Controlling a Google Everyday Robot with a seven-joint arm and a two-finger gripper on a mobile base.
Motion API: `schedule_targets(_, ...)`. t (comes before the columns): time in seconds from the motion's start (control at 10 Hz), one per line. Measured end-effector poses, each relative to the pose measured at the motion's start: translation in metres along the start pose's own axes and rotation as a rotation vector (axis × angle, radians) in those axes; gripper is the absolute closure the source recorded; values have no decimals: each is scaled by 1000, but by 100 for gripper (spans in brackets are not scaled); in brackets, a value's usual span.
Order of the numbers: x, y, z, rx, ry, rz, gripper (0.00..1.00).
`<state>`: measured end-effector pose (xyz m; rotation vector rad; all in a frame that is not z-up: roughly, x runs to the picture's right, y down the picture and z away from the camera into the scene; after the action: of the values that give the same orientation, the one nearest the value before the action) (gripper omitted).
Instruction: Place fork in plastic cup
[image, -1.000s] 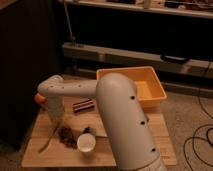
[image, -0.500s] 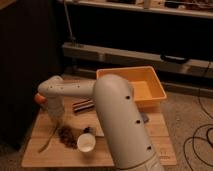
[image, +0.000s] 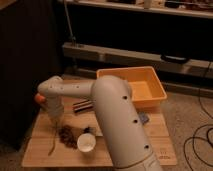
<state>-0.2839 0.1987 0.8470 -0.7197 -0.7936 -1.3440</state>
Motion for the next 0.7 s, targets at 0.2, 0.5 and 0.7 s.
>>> schedule_targets(0.2, 2, 3, -3, -2, 2, 6, 88)
schedule_targets(0.5, 6, 18, -50, 22, 2, 51, 88)
schedule_targets(0.7, 10, 38, -91, 54, 23, 72, 88)
